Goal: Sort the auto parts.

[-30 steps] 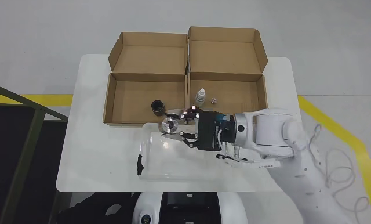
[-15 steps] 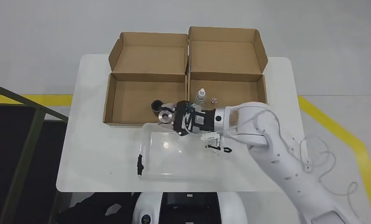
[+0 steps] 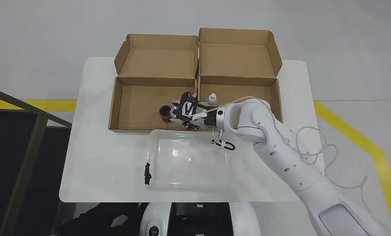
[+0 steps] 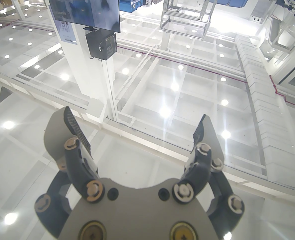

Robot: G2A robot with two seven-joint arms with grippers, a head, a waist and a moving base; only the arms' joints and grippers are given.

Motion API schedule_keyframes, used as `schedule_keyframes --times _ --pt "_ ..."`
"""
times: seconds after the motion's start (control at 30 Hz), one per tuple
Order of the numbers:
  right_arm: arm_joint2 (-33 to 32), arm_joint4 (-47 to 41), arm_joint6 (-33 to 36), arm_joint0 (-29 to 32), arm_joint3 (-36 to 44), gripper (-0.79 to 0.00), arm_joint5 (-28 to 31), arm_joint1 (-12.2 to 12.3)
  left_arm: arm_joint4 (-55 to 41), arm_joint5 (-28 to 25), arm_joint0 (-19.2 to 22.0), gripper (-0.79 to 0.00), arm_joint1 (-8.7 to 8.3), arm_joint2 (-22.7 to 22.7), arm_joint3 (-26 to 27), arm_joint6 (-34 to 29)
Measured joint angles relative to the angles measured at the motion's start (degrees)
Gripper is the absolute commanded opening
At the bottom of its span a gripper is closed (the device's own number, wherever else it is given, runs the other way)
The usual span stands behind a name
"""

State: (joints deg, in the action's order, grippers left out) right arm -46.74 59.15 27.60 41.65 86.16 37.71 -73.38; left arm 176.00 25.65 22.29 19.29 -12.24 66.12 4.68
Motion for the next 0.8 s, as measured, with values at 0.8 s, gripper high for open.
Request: schedule_keyframes --times 0.8 --pt "7.8 7.4 2.2 -6.6 -12.4 -0.785 -6.7 -4.2 0.0 0.0 0.0 0.0 0.0 0.0 0.0 0.0"
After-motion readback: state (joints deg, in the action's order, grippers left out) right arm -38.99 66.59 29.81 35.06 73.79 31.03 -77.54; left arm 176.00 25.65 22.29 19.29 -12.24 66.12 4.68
